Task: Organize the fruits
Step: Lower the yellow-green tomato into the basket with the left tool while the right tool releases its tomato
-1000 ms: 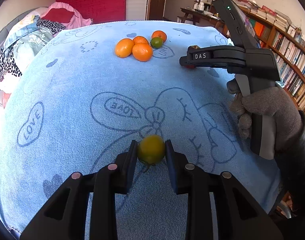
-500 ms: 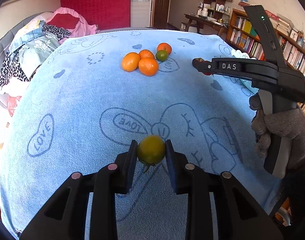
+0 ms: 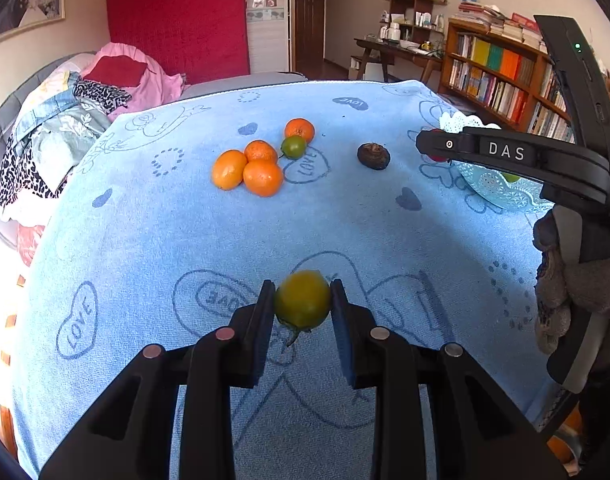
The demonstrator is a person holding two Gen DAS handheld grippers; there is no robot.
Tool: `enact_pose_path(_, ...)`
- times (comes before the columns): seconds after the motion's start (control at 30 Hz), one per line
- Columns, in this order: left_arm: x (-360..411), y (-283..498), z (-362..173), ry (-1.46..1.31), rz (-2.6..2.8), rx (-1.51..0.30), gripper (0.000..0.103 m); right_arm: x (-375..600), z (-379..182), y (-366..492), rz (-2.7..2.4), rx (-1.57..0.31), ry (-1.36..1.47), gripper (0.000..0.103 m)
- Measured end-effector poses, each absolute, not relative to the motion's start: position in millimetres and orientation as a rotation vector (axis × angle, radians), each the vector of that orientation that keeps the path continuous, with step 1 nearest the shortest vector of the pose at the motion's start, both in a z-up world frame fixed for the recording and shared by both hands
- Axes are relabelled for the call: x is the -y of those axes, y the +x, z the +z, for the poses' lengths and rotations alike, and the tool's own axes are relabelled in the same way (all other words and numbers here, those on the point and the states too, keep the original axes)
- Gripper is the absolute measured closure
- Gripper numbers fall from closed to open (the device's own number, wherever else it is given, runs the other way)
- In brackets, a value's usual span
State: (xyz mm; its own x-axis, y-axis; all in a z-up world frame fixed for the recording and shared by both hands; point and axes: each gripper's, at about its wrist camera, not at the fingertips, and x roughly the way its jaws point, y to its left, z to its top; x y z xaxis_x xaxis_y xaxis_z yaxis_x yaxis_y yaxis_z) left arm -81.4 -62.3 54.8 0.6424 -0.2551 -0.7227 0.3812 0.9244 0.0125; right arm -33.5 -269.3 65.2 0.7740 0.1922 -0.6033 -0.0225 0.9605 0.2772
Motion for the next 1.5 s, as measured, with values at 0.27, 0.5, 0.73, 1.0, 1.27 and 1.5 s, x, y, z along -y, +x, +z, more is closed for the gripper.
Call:
enact_pose_path(0.27, 95.7, -67.7, 67.2, 0.210, -0.395, -0.752, 0.075, 308.6, 71.5, -51.2, 0.049, -0.647, 0.287, 0.074)
enact_pose_path(0.5, 123.9, -59.5, 79.4, 0.217, -0.435, -0.716, 0.075, 354.8, 75.3, -69.2, -0.043, -0.617, 0.335, 0.074)
enact_pose_path(0.73, 156.2, -55.9, 87.2, 0.224, -0.489, -0.699, 0.075, 392.2, 74.4, -81.8, -0.122, -0.601, 0.364, 0.074)
enact_pose_path(1.0, 193.2, -46.2, 95.8, 0.234, -0.567, -0.678, 0.075, 417.0, 69.5, -92.4, -0.164, -0.597, 0.387, 0.074)
enact_pose_path(1.27, 234.6, -39.8, 94.1, 0.240, -0.678, -0.706, 0.075, 429.1, 68.3, -95.2, -0.193, -0.591, 0.414, 0.074)
enact_pose_path(1.5, 265.9, -42.3, 95.2, 0.245, -0.751, -0.707, 0.071, 442.1, 70.2, -98.4, -0.222, -0.583, 0.447, 0.069)
